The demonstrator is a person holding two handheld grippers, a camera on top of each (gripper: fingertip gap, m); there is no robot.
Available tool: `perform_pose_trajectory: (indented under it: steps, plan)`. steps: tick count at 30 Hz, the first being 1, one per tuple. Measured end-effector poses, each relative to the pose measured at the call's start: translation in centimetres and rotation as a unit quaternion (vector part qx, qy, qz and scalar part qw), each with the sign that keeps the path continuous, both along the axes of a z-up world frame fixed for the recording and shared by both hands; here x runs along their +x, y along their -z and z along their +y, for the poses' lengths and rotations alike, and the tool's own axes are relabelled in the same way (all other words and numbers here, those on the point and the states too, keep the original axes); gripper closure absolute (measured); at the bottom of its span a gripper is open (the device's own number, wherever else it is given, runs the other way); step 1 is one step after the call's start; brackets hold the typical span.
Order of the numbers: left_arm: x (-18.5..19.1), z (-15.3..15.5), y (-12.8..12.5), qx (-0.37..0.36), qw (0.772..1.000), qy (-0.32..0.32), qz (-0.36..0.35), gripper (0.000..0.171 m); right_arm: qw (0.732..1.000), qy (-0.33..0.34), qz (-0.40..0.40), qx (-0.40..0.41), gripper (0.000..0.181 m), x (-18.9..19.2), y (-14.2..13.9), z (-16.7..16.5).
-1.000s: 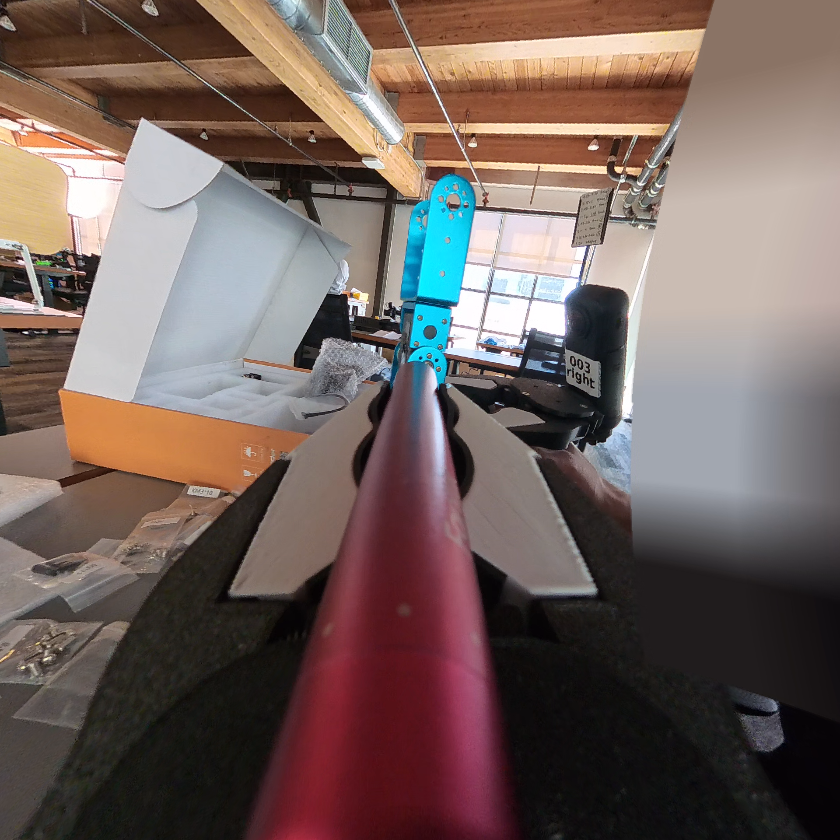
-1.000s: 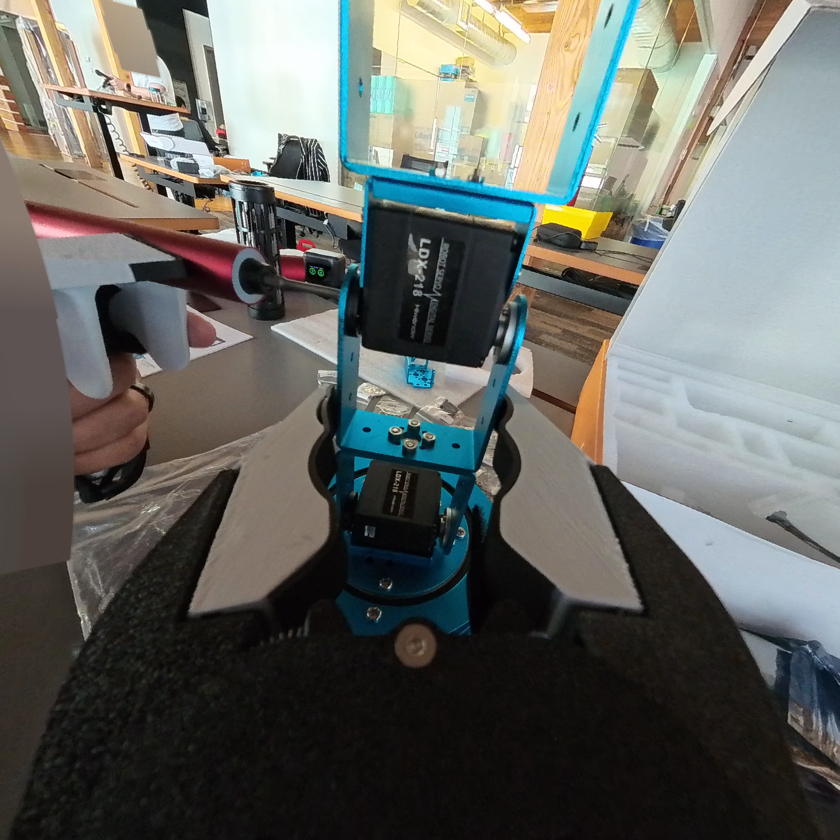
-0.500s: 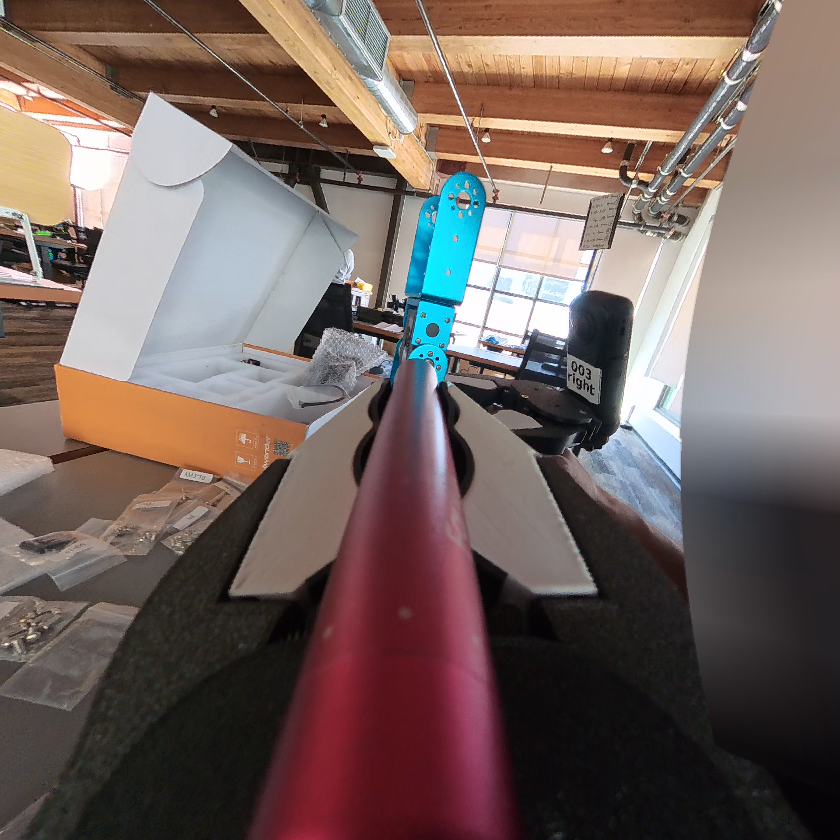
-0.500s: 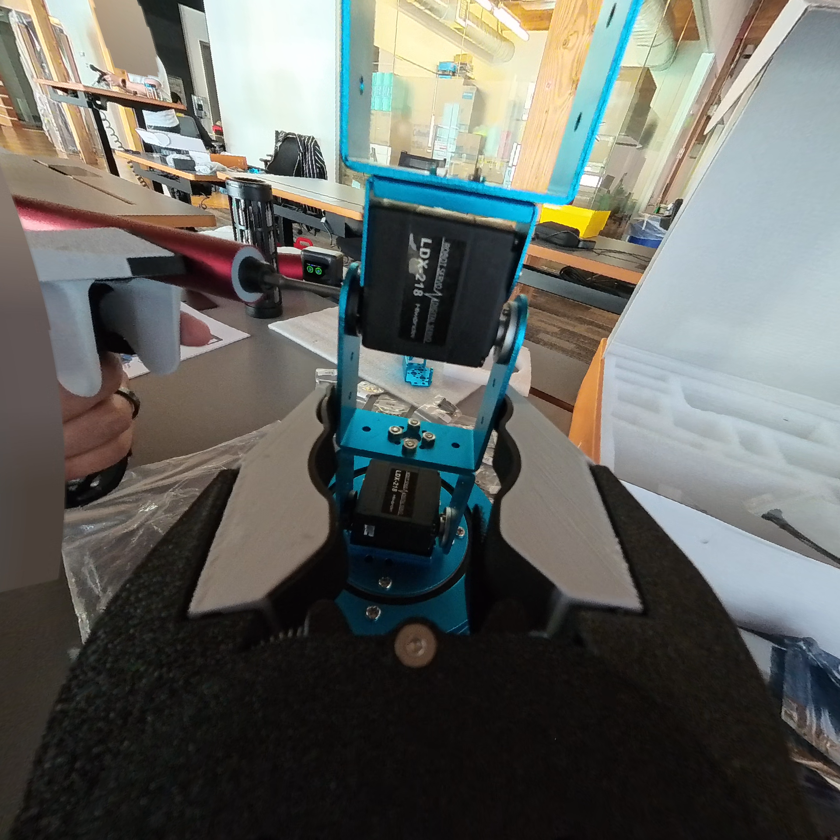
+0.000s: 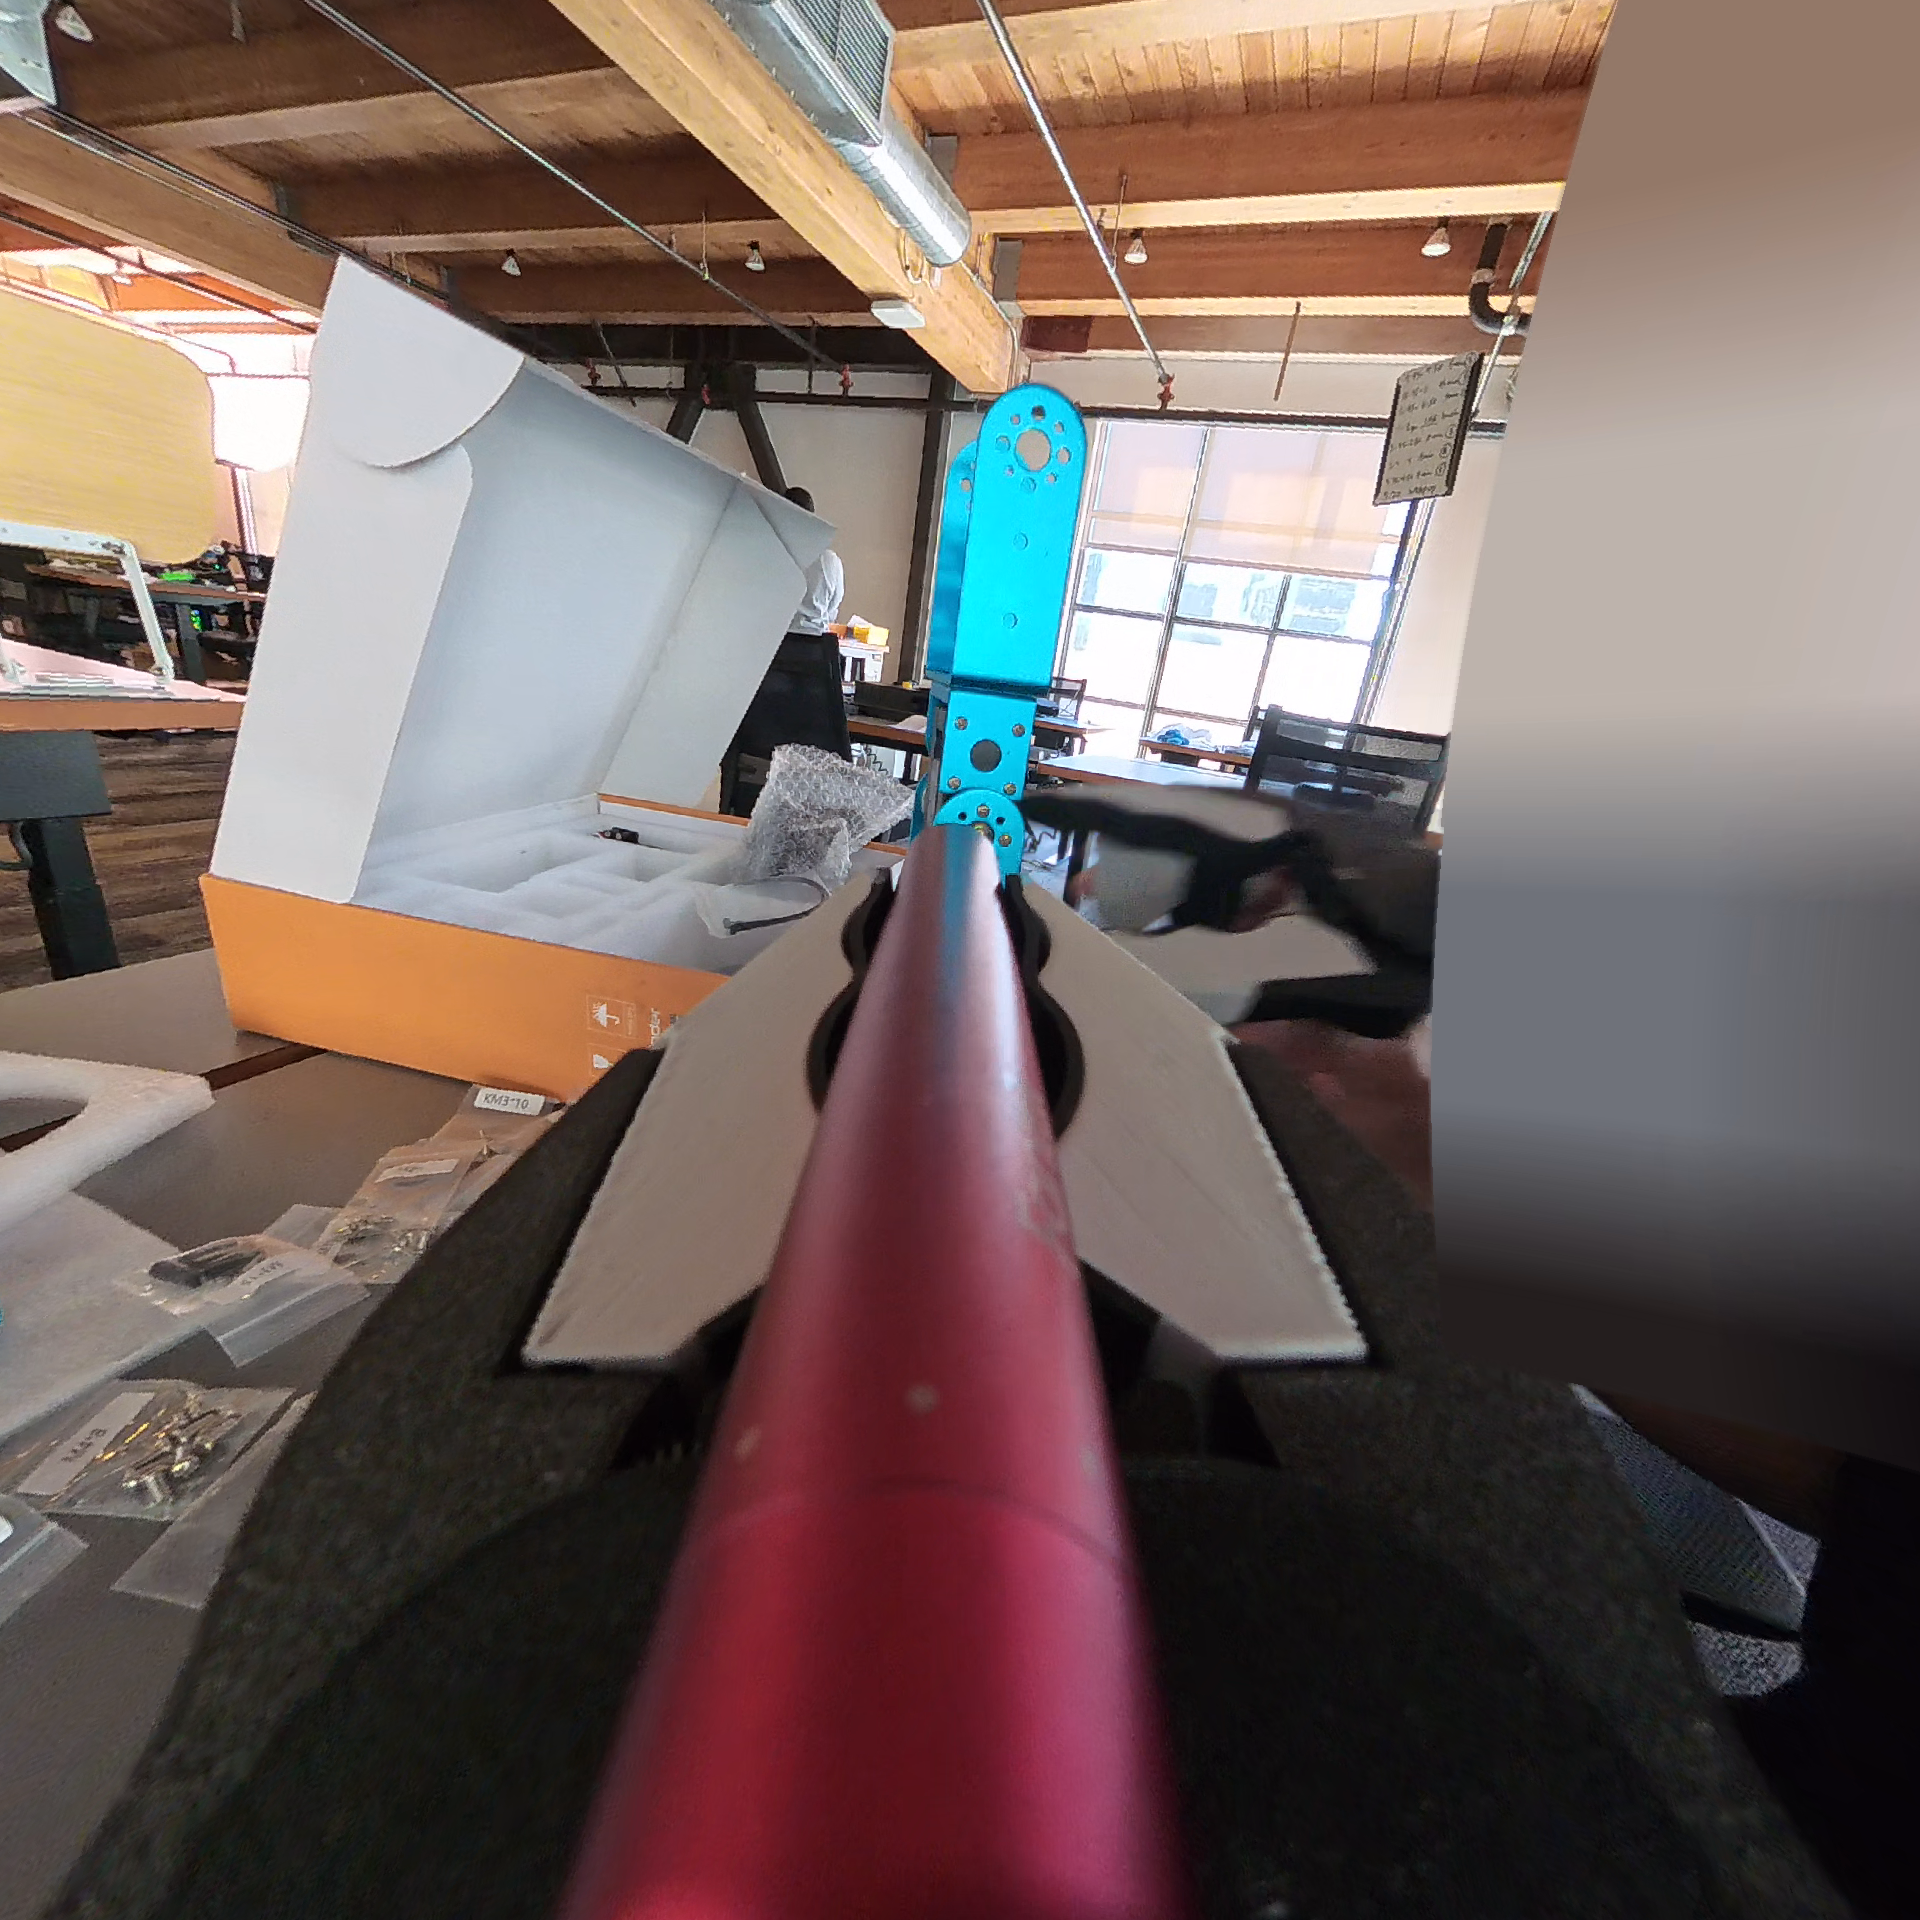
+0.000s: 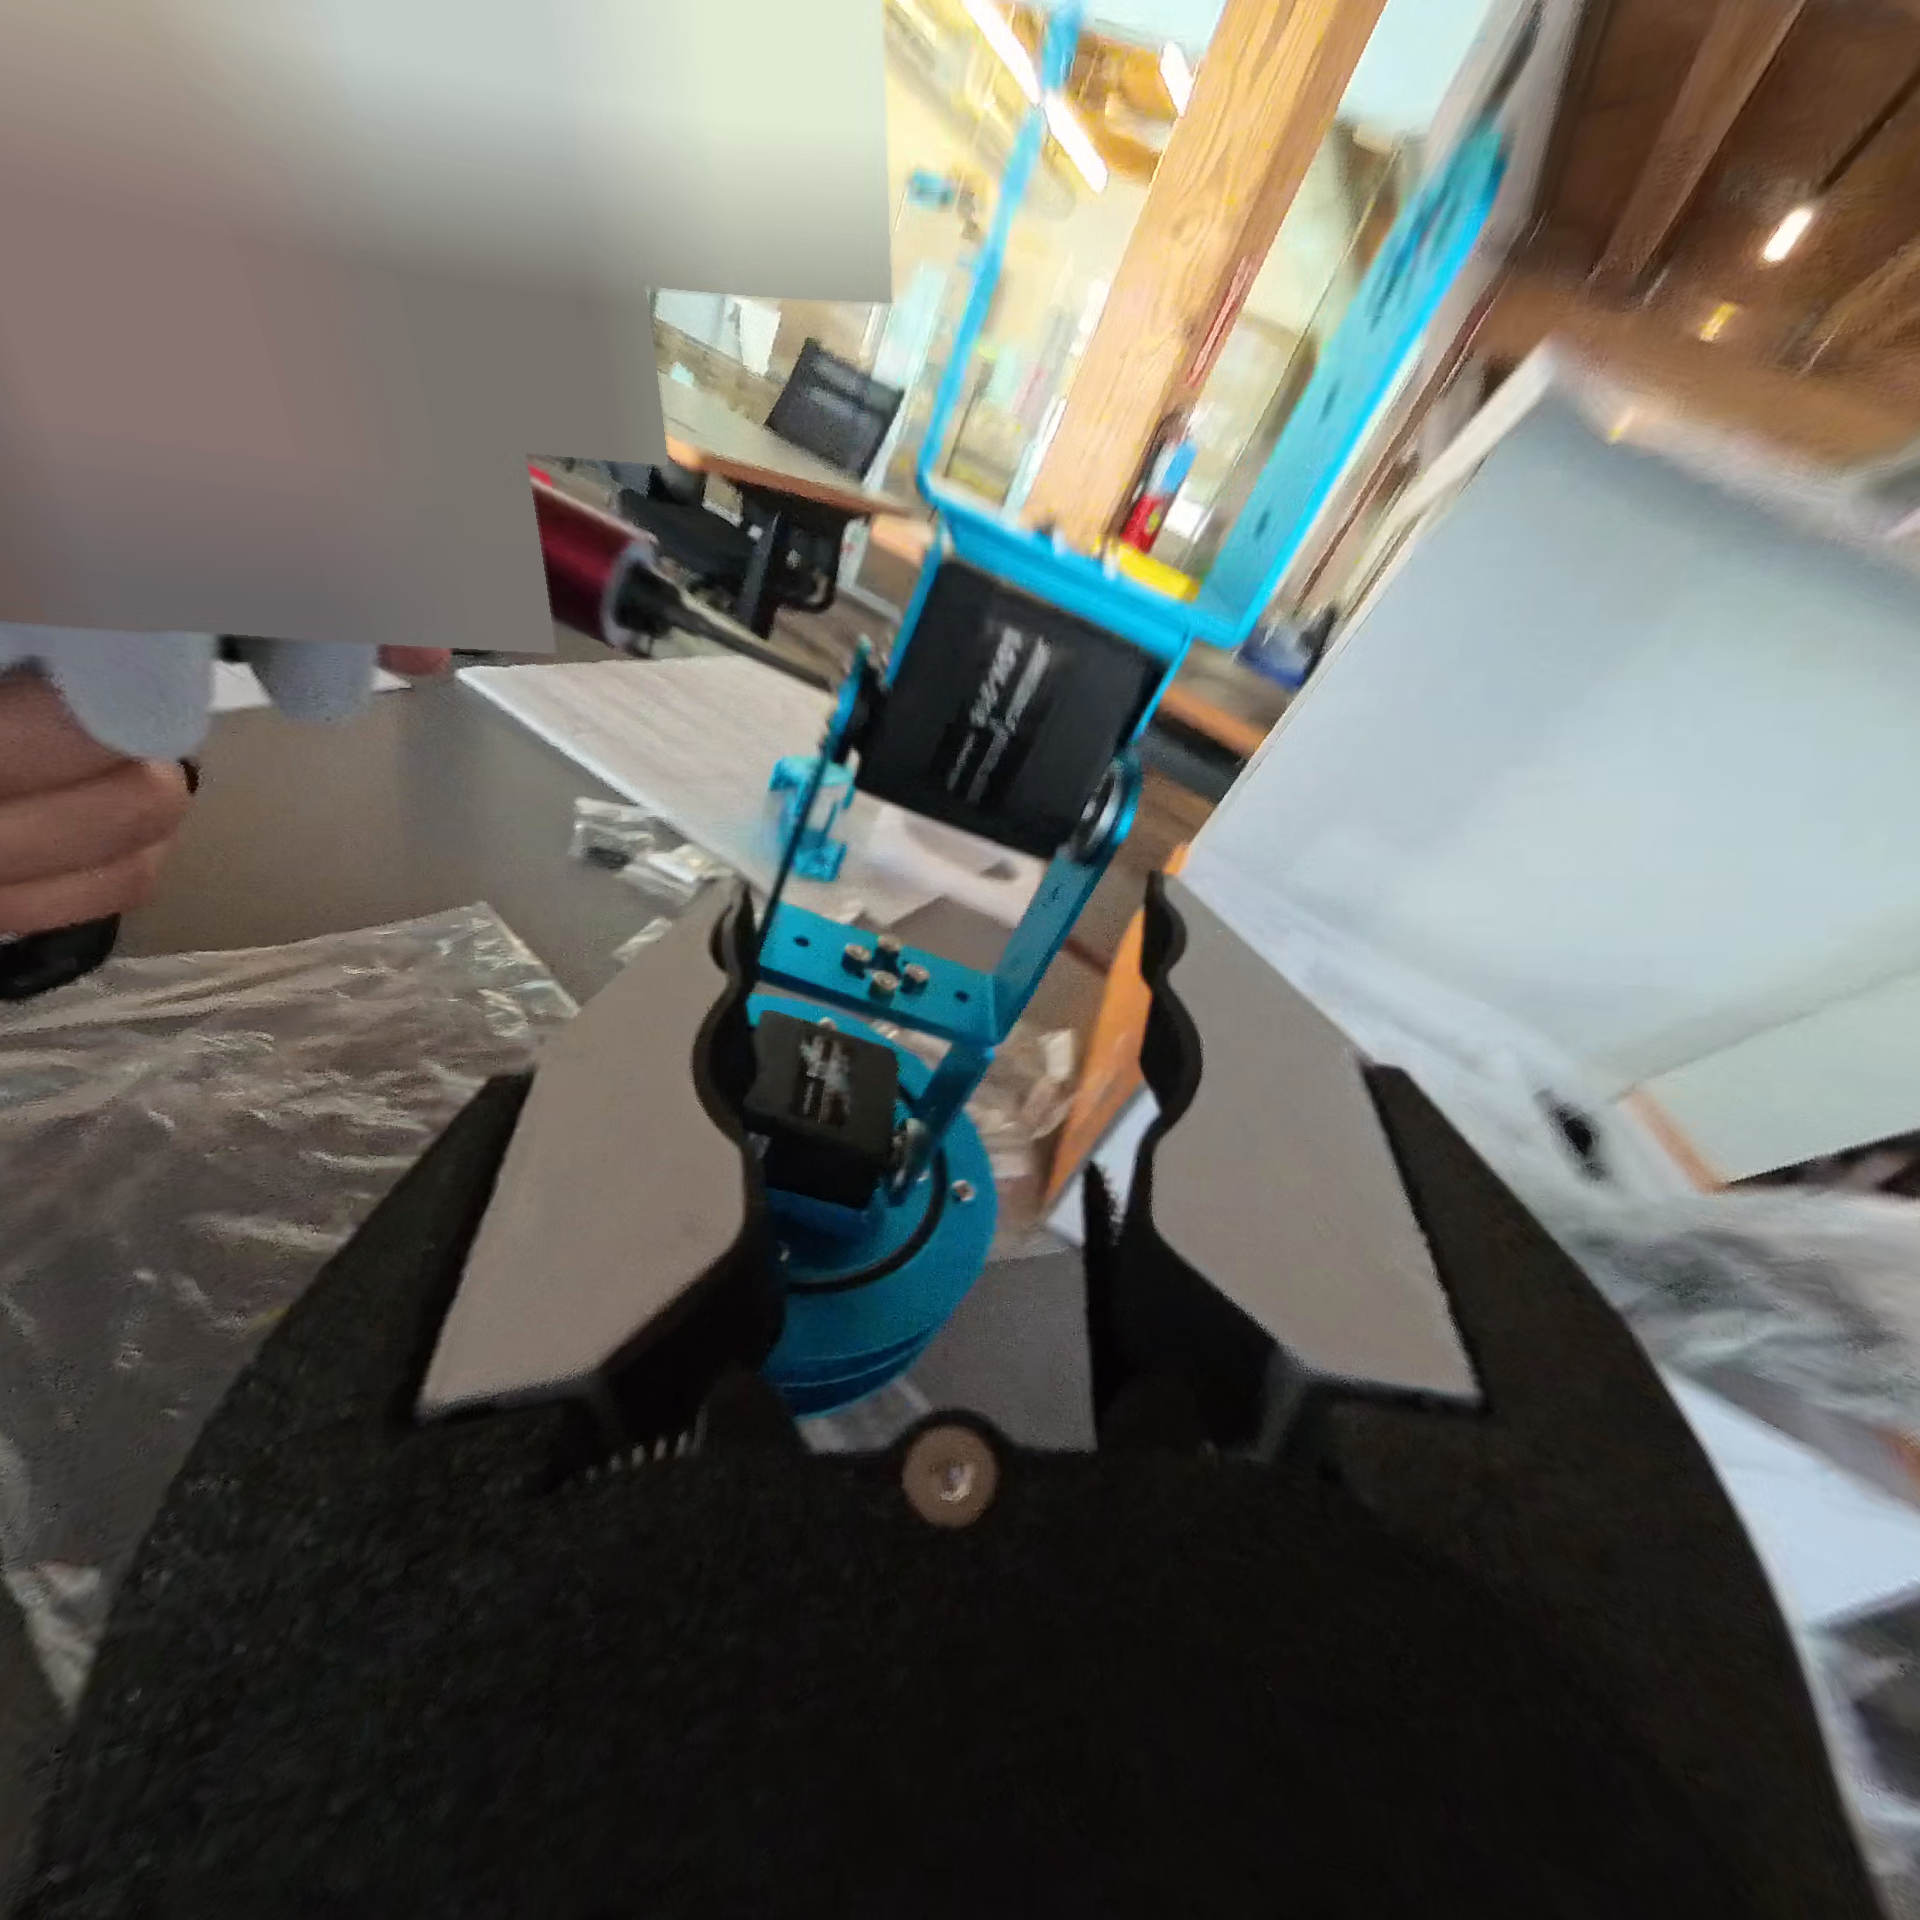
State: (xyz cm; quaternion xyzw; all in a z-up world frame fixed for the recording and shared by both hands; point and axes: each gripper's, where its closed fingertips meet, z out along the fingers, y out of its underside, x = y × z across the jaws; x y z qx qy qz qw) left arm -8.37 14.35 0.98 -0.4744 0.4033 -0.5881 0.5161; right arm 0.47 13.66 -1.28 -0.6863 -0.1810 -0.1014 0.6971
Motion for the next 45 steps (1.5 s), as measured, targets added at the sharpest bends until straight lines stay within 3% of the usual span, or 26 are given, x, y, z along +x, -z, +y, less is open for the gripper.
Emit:
perform_pose_trajectory:
  steps: [3, 6, 12, 15, 20, 32, 45]
  plan:
    - [0.1, -0.1, 0.0, 0.000, 1.000, -0.003, 0.003, 0.150, 0.987, -0.021, -0.141, 0.073, 0.121, -2.8, -2.3, -2.5]
    - [0.1, -0.2, -0.1, 0.011, 1.000, -0.015, 0.007, 0.150, 0.958, -0.059, -0.271, 0.078, 0.121, -6.7, -2.1, -2.3]
    - [0.1, -0.3, -0.1, 0.008, 1.000, -0.017, 0.012, 0.150, 0.916, -0.083, -0.387, 0.069, 0.124, -8.6, -1.6, 0.8]
    - [0.1, -0.3, -0.2, 0.004, 1.000, -0.017, 0.015, 0.150, 0.898, -0.072, -0.428, 0.074, 0.138, -8.6, -1.3, 1.8]
    - [0.1, -0.5, -0.2, 0.009, 1.000, -0.020, 0.015, 0.150, 0.891, -0.057, -0.436, 0.112, 0.160, -8.3, -2.3, 1.9]
    - [0.1, -1.0, -0.4, 0.059, 0.998, -0.017, 0.030, 0.150, 0.885, -0.064, -0.440, 0.142, 0.161, -8.3, -2.6, 1.6]
    - [0.1, -0.8, -0.3, 0.035, 0.999, -0.018, 0.027, 0.152, 0.876, -0.055, -0.449, 0.164, 0.161, -8.3, -2.6, 1.7]
